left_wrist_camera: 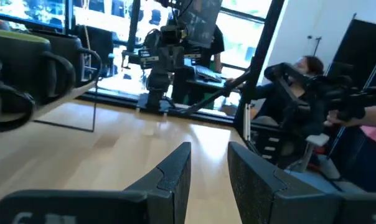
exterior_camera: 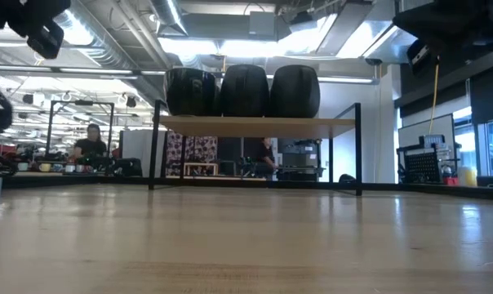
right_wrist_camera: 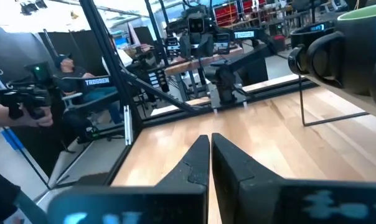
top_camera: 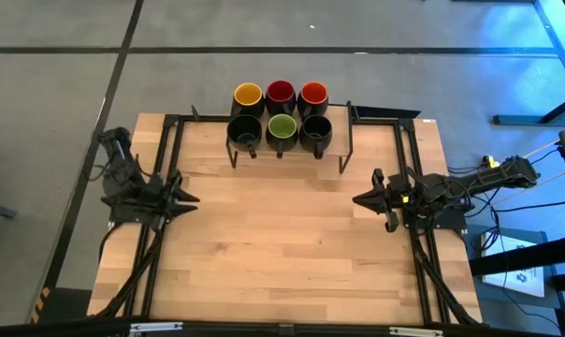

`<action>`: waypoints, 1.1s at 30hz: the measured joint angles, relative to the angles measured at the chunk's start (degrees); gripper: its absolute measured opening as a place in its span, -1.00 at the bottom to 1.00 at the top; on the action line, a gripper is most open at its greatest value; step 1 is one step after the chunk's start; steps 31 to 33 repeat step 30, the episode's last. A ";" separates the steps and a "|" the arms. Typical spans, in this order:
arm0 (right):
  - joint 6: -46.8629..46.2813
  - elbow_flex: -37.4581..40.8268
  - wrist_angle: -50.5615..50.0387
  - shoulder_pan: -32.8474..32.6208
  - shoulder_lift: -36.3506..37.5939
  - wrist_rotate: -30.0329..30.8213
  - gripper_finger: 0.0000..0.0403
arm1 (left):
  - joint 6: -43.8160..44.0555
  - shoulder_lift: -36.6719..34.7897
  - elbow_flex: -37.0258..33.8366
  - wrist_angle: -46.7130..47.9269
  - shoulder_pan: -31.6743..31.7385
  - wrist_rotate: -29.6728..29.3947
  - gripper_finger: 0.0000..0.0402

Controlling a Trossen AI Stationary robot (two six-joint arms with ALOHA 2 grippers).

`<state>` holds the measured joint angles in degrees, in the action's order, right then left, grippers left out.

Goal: Place coffee mugs
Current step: Return to Home Position

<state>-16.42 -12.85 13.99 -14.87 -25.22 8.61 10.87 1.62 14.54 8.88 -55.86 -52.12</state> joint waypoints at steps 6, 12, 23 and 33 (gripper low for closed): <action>0.22 0.12 0.07 -0.02 -0.02 0.22 -0.97 | -0.08 0.15 -8.90 -14.11 9.44 15.31 -0.51; 0.49 0.12 0.02 -0.11 -0.04 -0.73 -0.97 | 0.57 -1.43 -12.90 -16.53 20.98 27.60 -0.51; 3.22 0.67 0.86 -0.11 0.34 -1.78 -0.97 | -3.18 -1.50 -14.10 -15.08 42.25 46.44 -0.51; 2.35 10.64 10.81 -0.11 5.15 -5.04 -0.97 | -3.93 -1.48 -14.12 -15.00 50.36 53.00 -0.51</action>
